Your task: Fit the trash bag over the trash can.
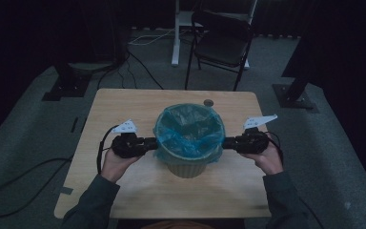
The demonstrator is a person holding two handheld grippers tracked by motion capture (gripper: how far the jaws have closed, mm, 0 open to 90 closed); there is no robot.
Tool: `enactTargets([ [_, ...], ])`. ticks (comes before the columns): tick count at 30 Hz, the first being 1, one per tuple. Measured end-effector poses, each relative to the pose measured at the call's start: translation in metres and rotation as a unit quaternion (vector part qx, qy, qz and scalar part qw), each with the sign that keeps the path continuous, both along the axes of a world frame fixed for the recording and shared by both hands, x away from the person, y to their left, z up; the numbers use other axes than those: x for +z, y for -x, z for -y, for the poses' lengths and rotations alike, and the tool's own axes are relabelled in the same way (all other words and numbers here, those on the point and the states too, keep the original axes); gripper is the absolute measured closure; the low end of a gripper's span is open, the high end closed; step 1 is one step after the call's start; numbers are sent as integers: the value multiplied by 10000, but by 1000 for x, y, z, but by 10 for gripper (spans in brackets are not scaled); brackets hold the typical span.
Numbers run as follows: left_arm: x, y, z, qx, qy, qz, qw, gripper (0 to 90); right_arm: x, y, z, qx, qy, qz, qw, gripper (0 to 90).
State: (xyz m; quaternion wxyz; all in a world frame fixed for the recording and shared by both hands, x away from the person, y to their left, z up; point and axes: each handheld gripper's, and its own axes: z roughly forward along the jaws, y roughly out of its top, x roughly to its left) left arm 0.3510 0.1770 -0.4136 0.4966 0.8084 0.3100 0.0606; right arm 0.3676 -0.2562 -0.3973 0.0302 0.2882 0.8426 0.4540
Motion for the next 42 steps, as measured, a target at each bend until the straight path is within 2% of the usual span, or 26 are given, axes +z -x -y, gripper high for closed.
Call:
enactTargets([
  [6,5,0,-12,87,78,144,9998,704,-2,1,10,-64,-72,14,10000,683],
  [10,18,-4,-21,170,233,336,9990,704,-1,2,18,-201,-193,103,9996,607],
  [14,27,-7,-21,169,305,465,9983,696,0,2,18,-262,-199,150,9993,582],
  [18,34,-10,-18,91,282,559,9980,678,-1,1,18,-278,-221,166,9992,573],
  [23,43,-18,-8,-88,321,672,9972,657,-2,0,17,-296,-221,165,9992,557],
  [32,57,-27,14,-281,270,841,9957,648,-4,0,20,-327,-234,144,9991,556],
  [42,70,-41,39,-443,304,925,9943,647,-6,-1,21,-325,-231,103,9992,556],
])
